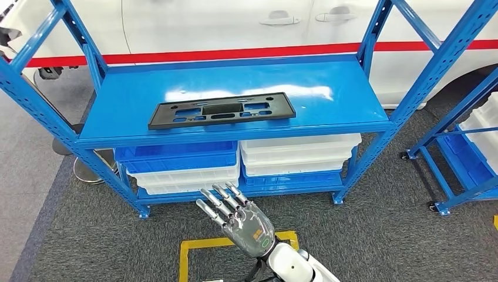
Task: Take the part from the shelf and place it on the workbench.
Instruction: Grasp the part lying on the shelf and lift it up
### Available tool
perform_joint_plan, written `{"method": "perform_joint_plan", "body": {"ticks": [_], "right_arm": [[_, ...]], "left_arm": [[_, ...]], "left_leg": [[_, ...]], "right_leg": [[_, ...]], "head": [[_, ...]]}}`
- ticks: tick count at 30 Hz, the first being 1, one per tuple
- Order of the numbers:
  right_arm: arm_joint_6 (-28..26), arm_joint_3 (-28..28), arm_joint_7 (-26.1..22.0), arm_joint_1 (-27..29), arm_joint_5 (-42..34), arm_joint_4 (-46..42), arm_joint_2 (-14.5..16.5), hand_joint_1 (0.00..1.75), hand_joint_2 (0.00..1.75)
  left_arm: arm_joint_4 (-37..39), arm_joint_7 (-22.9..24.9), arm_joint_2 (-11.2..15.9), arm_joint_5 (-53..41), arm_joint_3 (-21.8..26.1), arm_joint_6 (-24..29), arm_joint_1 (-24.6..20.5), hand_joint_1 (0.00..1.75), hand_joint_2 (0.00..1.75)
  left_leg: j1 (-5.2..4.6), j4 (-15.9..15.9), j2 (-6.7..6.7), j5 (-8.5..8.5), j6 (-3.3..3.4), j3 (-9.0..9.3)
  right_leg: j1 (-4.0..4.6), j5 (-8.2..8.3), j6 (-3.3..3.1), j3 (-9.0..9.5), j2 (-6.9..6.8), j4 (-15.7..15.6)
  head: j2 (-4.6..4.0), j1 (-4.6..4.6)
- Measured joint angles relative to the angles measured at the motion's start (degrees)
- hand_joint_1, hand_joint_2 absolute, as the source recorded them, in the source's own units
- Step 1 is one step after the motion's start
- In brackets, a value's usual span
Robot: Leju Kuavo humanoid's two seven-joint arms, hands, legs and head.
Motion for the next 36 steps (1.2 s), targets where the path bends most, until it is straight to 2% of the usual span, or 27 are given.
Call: {"method": "perform_joint_plan", "body": {"ticks": [2, 5, 7, 9, 11, 12, 13, 14, 15, 17, 18, 19, 21, 23, 24, 26, 27, 28, 29, 30, 31, 32, 33, 36], "right_arm": [[0.0, -0.1, -1.0, -0.1, -1.9, 0.7, 0.4, 0.0, 1.75], [0.0, -0.3, -1.8, -0.3, -5.9, 3.0, 1.0, 0.0, 1.75], [0.0, -0.7, -1.5, -0.6, -7.3, 4.4, 1.3, 0.0, 1.75], [0.0, -1.0, -1.2, -1.0, -7.8, 5.6, 1.4, 0.0, 1.75], [0.0, -1.2, -1.1, -1.1, -8.3, 7.0, 1.5, 0.0, 1.75], [0.0, -1.2, -1.1, -1.1, -8.5, 7.7, 1.5, 0.0, 1.75], [0.0, -1.2, -1.0, -1.0, -8.7, 8.1, 1.5, 0.0, 1.75], [0.0, -1.2, -0.9, -1.1, -8.7, 8.5, 1.5, 0.0, 1.75], [0.0, -1.3, -0.8, -1.1, -8.8, 8.8, 1.6, 0.0, 1.75], [0.0, -1.3, -0.7, -1.3, -8.9, 9.2, 1.7, 0.0, 1.75], [0.0, -1.4, -0.7, -1.4, -8.9, 9.4, 1.8, 0.0, 1.75], [0.0, -1.4, -0.6, -1.5, -9.0, 9.6, 1.9, 0.0, 1.75], [0.0, -1.4, -0.5, -1.5, -9.2, 9.9, 2.1, 0.0, 1.75], [-0.1, -1.5, -0.3, -1.7, -9.4, 10.2, 2.3, 0.0, 1.75], [-0.1, -1.5, -0.2, -1.8, -9.5, 10.3, 2.5, 0.0, 1.75], [-0.1, -1.5, 0.1, -1.9, -9.7, 10.6, 2.6, 0.0, 1.75], [-0.1, -1.5, 0.2, -1.9, -9.8, 10.8, 2.6, 0.0, 1.75], [-0.1, -1.5, 0.2, -1.8, -9.9, 11.0, 2.6, 0.0, 1.75], [-0.1, -1.5, 0.3, -1.8, -10.0, 11.1, 2.6, 0.0, 1.75], [-0.1, -1.5, 0.3, -1.9, -10.2, 11.3, 2.6, 0.0, 1.75], [-0.1, -1.5, 0.3, -1.9, -10.3, 11.4, 2.7, 0.0, 1.75], [-0.1, -1.4, 0.4, -2.0, -10.4, 11.5, 2.7, 0.0, 1.75], [-0.1, -1.4, 0.4, -2.0, -10.5, 11.6, 2.7, 0.0, 1.75], [-0.1, -1.4, 0.5, -2.3, -10.7, 11.8, 2.8, 0.0, 1.75]], "left_arm": [[0.0, 0.2, 0.1, -0.2, 0.0, 0.0, -0.1, 0.0, 0.0], [0.0, 0.4, 0.2, -0.4, 0.0, 0.1, -0.1, 0.0, 0.0], [0.0, 0.4, 0.3, -0.5, 0.0, 0.1, 0.0, 0.0, 0.0], [0.0, 0.4, 0.3, -0.5, 0.0, 0.1, -0.1, 0.0, 0.0], [0.0, 0.5, 0.5, -0.5, 0.0, 0.2, -0.1, 0.0, 0.0], [0.0, 0.6, 0.5, -0.5, 0.0, 0.2, 0.0, 0.0, 0.0], [0.0, 0.7, 0.6, -0.5, 0.0, 0.2, 0.0, 0.0, 0.0], [0.0, 0.7, 0.6, -0.5, 0.0, 0.3, 0.0, 0.0, 0.0], [0.0, 0.8, 0.7, -0.5, 0.1, 0.3, 0.0, 0.0, 0.0], [0.0, 0.8, 0.6, -0.6, 0.1, 0.3, 0.0, 0.0, 0.0], [0.1, 0.8, 0.6, -0.6, 0.1, 0.3, 0.0, 0.0, 0.0], [0.1, 0.8, 0.6, -0.6, 0.1, 0.3, 0.0, 0.0, 0.0], [0.1, 0.9, 0.7, -0.7, 0.1, 0.3, -0.1, 0.0, 0.0], [0.0, 0.9, 0.9, -0.7, 0.1, 0.4, -0.2, 0.0, 0.0], [0.1, 0.9, 0.9, -0.7, 0.1, 0.4, -0.1, 0.0, 0.0], [0.1, 1.0, 1.0, -0.7, 0.1, 0.4, 0.0, 0.0, 0.0], [0.1, 1.0, 1.1, -0.7, 0.1, 0.4, 0.1, 0.0, 0.0], [0.1, 1.0, 1.2, -0.8, 0.1, 0.5, 0.2, 0.0, 0.0], [0.1, 1.0, 1.3, -0.8, 0.1, 0.5, 0.3, 0.0, 0.0], [0.1, 1.0, 1.4, -0.8, 0.1, 0.5, 0.3, 0.0, 0.0], [0.1, 1.1, 1.4, -0.9, 0.1, 0.5, 0.3, 0.0, 0.0], [0.1, 1.1, 1.5, -0.9, 0.1, 0.5, 0.2, 0.0, 0.0], [0.1, 1.1, 1.5, -1.0, 0.1, 0.5, 0.2, 0.0, 0.0], [0.1, 1.1, 1.6, -1.1, 0.1, 0.5, 0.2, 0.0, 0.0]], "left_leg": [[-0.05, -5.4, -0.16, 1.62, 0.34, 2.53], [-0.3, -6.4, -0.36, 1.56, 1.73, 2.85], [-0.27, -6.6, -0.32, 1.72, 2.54, 2.93], [-0.24, -6.8, -0.25, 1.71, 3.16, 3.0], [-0.42, -6.8, -0.22, 1.55, 3.52, 3.05], [-0.53, -6.8, -0.23, 1.46, 3.6, 3.15], [-0.64, -6.8, -0.27, 1.34, 3.64, 3.32], [-0.76, -6.8, -0.32, 1.2, 3.63, 3.59], [-0.84, -6.8, -0.36, 1.0, 3.57, 3.89], [-1.06, -6.7, -0.39, 0.56, 3.18, 4.26], [-1.07, -6.8, -0.38, 0.38, 2.89, 4.32], [-1.04, -6.9, -0.32, 0.26, 2.55, 4.37], [-0.97, -7.1, -0.18, -0.01, 1.91, 4.77], [-0.95, -4.8, -0.11, -1.34, 1.32, 4.05], [-0.81, -1.9, -0.12, -2.68, 1.07, 2.61], [-0.63, 5.5, -0.11, -5.42, 0.57, -1.65], [-0.56, 7.9, -0.11, -5.67, 0.36, -3.31], [-0.5, 8.2, -0.11, -4.67, 0.2, -4.01], [-0.42, 6.1, -0.1, -2.52, 0.1, -3.53], [-0.31, 2.3, -0.08, 0.21, 0.08, -2.18], [-0.27, -1.3, -0.07, 2.12, 0.15, -0.69], [-0.32, -4.3, -0.1, 3.19, 0.41, 0.61], [-0.42, -6.0, -0.14, 3.38, 0.76, 1.29], [-0.59, -6.6, -0.26, 2.61, 2.08, 1.68]], "right_leg": [[0.12, -0.39, 0.67, -0.12, 0.11, 0.6], [0.25, -0.44, 1.51, -0.3, 0.17, 0.6], [0.06, -1.32, 2.01, -0.77, 0.11, 1.8], [-0.03, -4.1, 2.33, -3.36, 0.03, 7.2], [-0.02, -6.81, 2.42, -7.45, 0.01, 14.6], [-0.01, -6.94, 2.36, -8.77, 0.01, 16.7], [0.02, -5.91, 2.18, -9.01, 0.01, 16.5], [0.09, -3.95, 1.87, -8.11, 0.02, 14.1], [0.29, -1.64, 1.34, -6.39, 0.0, 10.1], [0.78, 0.92, 0.33, -3.26, -0.11, 3.3], [1.01, 1.15, 0.0, -2.52, -0.12, 1.6], [1.14, 0.84, -0.12, -2.35, -0.1, 1.2], [0.94, 0.85, -0.28, -1.84, 0.05, 0.4], [0.5, 0.83, -0.64, -0.71, 0.02, -0.5], [0.41, 0.7, -0.8, -0.2, -0.04, -0.8], [0.43, 0.17, -1.05, 0.34, -0.08, -0.9], [0.44, -0.13, -1.06, 0.61, -0.04, -0.8], [0.44, -0.46, -1.01, 0.95, 0.02, -0.7], [0.41, -0.85, -0.9, 1.39, 0.1, -0.6], [0.39, -1.33, -0.71, 1.92, 0.16, -0.5], [0.44, -1.82, -0.44, 2.33, 0.18, -0.4], [0.53, -2.25, -0.14, 2.54, 0.21, -0.2], [0.62, -2.54, 0.17, 2.57, 0.22, -0.1], [0.64, -3.02, 1.0, 2.55, 0.23, -0.1]], "head": [[0.0, 0.0], [0.0, 0.01], [0.0, 0.01], [0.0, 0.01], [0.0, 0.01], [0.0, 0.01], [0.0, 0.01], [0.0, 0.0], [0.0, 0.0], [0.0, -0.01], [0.0, 0.0], [0.0, -0.01], [0.0, 0.0], [0.0, -0.01], [0.0, -0.01], [0.0, 0.0], [0.0, -0.01], [0.0, -0.01], [0.0, -0.01], [0.0, -0.01], [0.0, 0.0], [0.0, 0.0], [0.0, 0.01], [0.0, 0.0]]}}
